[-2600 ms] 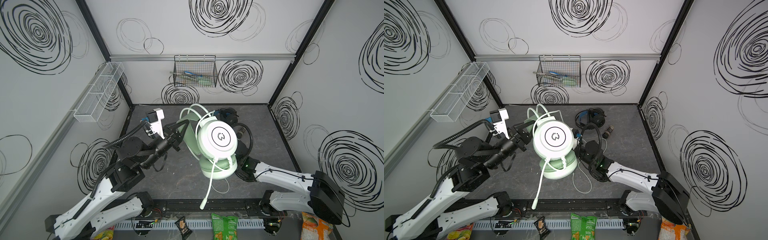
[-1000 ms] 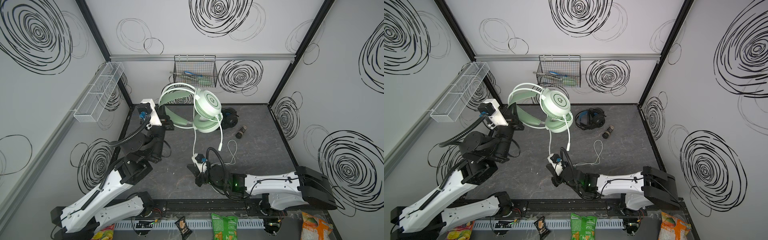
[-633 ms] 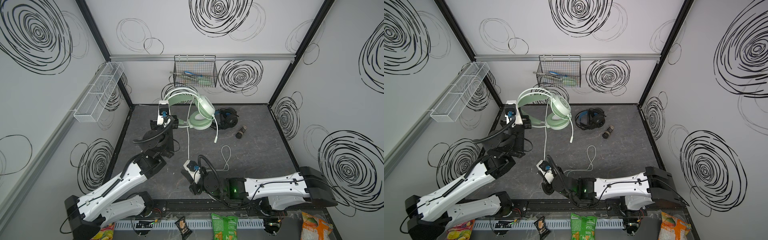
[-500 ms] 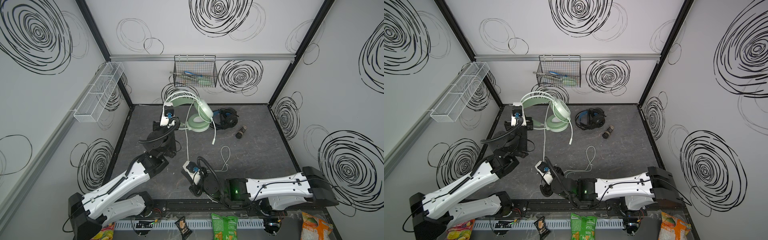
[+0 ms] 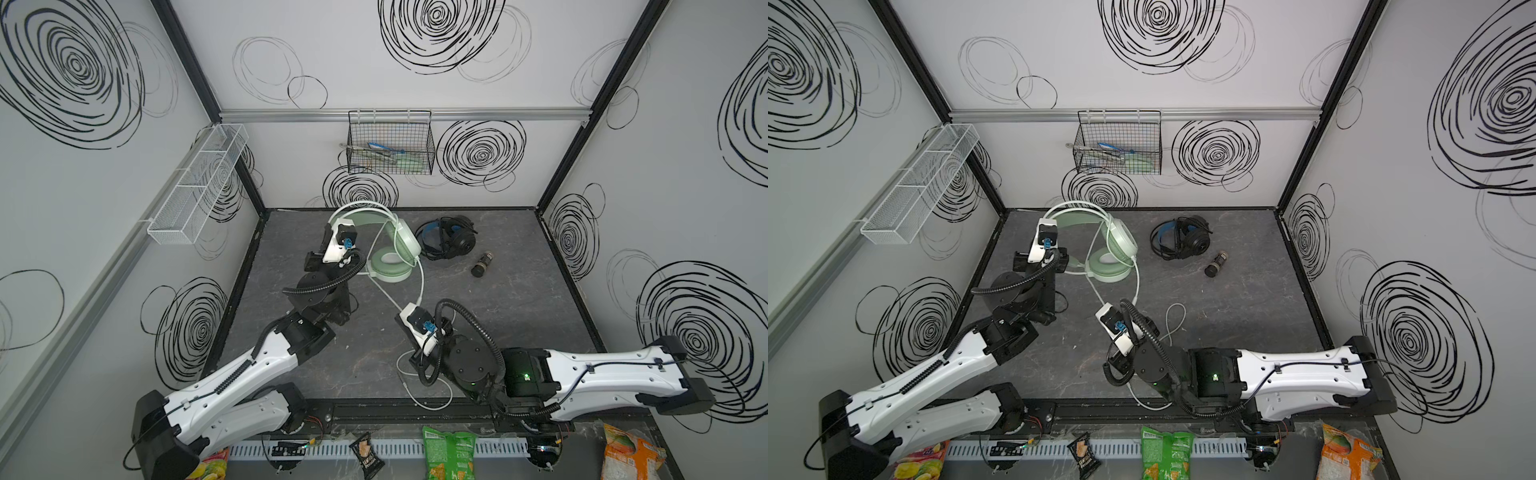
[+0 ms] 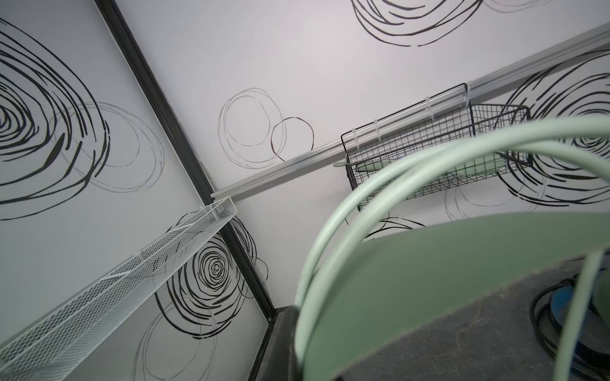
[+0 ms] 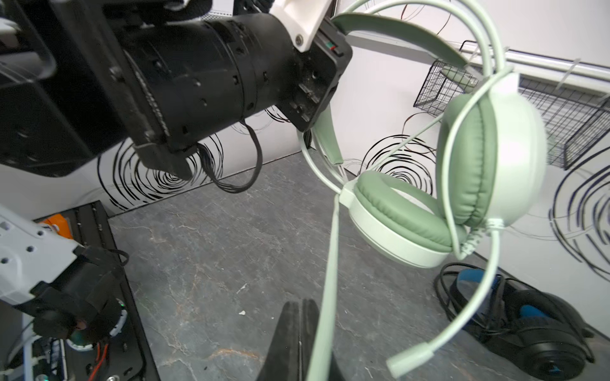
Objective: Wrap the headphones
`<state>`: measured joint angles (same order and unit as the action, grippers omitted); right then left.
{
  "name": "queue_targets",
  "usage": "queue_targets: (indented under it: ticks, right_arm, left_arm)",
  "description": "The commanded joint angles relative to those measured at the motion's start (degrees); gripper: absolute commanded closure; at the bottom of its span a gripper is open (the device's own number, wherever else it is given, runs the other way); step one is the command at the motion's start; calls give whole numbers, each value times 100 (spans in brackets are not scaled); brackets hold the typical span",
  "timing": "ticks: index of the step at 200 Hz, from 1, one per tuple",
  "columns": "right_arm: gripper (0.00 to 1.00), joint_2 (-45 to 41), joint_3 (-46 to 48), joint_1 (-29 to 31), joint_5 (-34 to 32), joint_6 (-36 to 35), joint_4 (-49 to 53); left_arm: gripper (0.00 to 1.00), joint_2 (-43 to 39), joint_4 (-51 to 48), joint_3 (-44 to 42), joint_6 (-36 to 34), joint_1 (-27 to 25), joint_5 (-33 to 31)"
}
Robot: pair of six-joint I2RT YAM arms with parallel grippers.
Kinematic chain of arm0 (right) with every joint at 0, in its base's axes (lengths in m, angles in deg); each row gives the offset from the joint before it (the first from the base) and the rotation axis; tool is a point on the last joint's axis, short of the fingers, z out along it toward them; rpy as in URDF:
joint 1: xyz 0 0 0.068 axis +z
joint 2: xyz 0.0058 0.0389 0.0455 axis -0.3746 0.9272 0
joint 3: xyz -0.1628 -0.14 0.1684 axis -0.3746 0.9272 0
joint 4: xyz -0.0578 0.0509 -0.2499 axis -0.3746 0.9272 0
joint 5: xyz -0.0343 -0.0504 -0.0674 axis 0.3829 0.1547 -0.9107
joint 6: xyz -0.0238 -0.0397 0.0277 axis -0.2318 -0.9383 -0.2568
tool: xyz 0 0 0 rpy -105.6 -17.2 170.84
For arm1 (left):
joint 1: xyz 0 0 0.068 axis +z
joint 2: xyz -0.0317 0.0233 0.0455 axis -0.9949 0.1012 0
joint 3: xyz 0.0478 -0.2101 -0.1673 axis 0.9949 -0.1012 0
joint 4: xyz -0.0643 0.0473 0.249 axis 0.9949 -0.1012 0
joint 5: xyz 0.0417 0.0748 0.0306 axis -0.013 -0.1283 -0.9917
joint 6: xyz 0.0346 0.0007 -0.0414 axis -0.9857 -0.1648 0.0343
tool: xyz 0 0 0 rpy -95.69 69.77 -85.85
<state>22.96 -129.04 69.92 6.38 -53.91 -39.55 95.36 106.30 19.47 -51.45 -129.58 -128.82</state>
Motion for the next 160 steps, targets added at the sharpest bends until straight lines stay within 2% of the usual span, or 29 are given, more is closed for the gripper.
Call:
queue_targets:
  ticks: [1, 38, 79, 116, 160]
  right_arm:
    - [97, -42, -412, -26, -391, -471, 475]
    - [96, 202, -872, -356, -501, -777, 1108]
    - [95, 123, -919, -574, -905, -1193, 1221]
    - [96, -242, -853, -872, -702, -1343, 975]
    - [97, -435, -971, -877, -385, -1252, 762]
  left_arm:
    - [100, 38, 77, 33, -616, -130, -144]
    - [100, 173, -375, 91, -1022, -540, -351]
    - [100, 43, -1064, 50, -1232, -946, -355]
    - [100, -35, -2251, 244, -667, -1184, 1]
    - [100, 40, -2818, 373, -119, -1311, 213]
